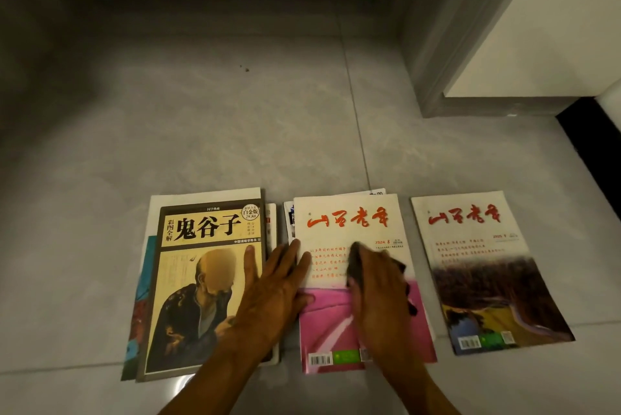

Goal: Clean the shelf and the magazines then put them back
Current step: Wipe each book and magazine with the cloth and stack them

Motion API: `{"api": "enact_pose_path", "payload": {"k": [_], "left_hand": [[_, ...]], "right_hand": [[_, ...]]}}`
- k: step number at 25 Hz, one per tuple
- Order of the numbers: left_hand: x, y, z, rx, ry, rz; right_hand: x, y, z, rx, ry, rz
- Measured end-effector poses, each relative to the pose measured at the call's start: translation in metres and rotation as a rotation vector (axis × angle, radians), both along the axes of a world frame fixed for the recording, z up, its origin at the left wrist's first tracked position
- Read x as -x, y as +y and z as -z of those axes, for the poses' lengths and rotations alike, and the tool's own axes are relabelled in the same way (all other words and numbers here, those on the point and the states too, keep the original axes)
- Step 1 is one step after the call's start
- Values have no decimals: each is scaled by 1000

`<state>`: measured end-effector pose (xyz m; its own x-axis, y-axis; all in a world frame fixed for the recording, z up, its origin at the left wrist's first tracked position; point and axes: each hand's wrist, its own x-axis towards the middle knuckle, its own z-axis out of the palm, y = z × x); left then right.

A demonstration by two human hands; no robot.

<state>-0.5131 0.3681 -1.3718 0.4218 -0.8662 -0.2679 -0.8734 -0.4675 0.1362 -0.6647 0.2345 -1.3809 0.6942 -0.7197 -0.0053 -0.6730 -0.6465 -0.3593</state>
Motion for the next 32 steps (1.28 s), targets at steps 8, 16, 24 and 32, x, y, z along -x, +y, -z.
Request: {"api": "enact_pose_path", "payload": {"k": [8, 16, 24, 32], "left_hand": [[0, -3, 0, -17, 10, 14], [-3, -5, -3, -24, 40, -11], [-5, -5, -2, 15, 69, -23], [-3, -3, -1, 53, 14, -31]], "right_hand": [[-25, -63, 1, -56, 94, -17], [-4, -12, 5, 98, 146, -400], [20, 23, 6, 64, 144, -530], [-47, -16, -4, -72, 66, -18]]}}
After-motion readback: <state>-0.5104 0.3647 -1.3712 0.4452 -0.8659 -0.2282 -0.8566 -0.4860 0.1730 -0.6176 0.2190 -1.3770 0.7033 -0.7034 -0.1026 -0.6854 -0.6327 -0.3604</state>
